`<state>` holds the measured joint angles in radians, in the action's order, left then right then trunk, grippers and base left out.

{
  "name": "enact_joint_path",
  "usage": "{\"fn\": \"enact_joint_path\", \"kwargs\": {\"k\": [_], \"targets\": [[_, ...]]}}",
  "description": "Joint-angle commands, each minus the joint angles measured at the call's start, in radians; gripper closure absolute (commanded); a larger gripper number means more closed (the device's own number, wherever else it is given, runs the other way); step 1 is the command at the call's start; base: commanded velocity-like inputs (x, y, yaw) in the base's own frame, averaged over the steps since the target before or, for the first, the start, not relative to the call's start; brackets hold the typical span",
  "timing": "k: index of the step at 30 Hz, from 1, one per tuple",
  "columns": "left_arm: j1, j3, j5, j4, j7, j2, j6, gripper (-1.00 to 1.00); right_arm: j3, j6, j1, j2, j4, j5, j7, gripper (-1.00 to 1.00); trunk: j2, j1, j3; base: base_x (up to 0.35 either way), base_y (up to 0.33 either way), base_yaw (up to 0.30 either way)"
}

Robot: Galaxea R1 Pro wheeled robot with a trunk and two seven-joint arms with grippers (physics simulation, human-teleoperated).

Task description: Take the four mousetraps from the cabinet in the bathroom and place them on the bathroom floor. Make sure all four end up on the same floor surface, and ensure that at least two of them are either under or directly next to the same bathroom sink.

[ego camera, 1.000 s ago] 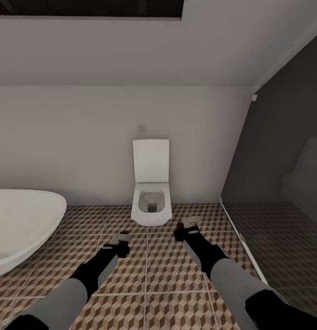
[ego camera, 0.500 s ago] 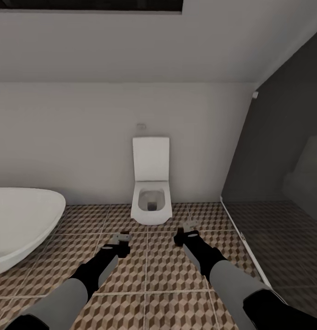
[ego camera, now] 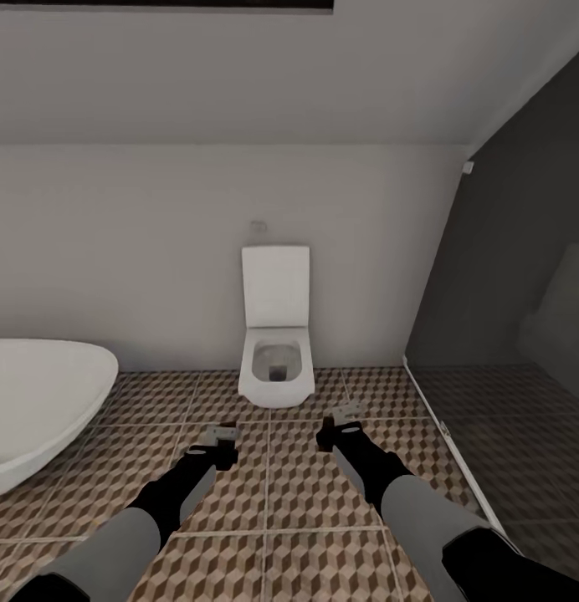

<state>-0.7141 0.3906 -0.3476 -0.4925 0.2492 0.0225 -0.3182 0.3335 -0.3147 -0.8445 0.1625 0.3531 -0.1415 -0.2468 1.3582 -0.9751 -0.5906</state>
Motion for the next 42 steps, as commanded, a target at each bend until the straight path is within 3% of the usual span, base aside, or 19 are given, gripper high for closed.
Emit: {"fn": "enact_joint_path", "kwargs": {"k": [1, 20, 42], "targets": [[-0.001, 0.008, -0.01, -0.001, 0.01, -0.001, -0.004, 1.0, 0.009, -0.005, -0.001, 0.0, 0.001, -0.01, -0.008, 1.0, 0.008, -0.004, -0.004, 0.0, 0.0, 0.0], [-0.001, 0.008, -0.01, 0.003, 0.01, 0.017, -0.004, 1.0, 0.009, -0.004, -0.001, 0.001, 0.002, -0.012, -0.008, 1.0, 0.141, -0.077, -0.064, 0.0, 0.0, 0.0], [-0.001, 0.008, -0.01, 0.005, 0.01, 0.018, -0.004, 1.0, 0.008, -0.003, -0.001, 0.009, 0.002, -0.012, -0.006, 1.0, 0.295, -0.161, -0.133, 0.0, 0.0, 0.0]]}}
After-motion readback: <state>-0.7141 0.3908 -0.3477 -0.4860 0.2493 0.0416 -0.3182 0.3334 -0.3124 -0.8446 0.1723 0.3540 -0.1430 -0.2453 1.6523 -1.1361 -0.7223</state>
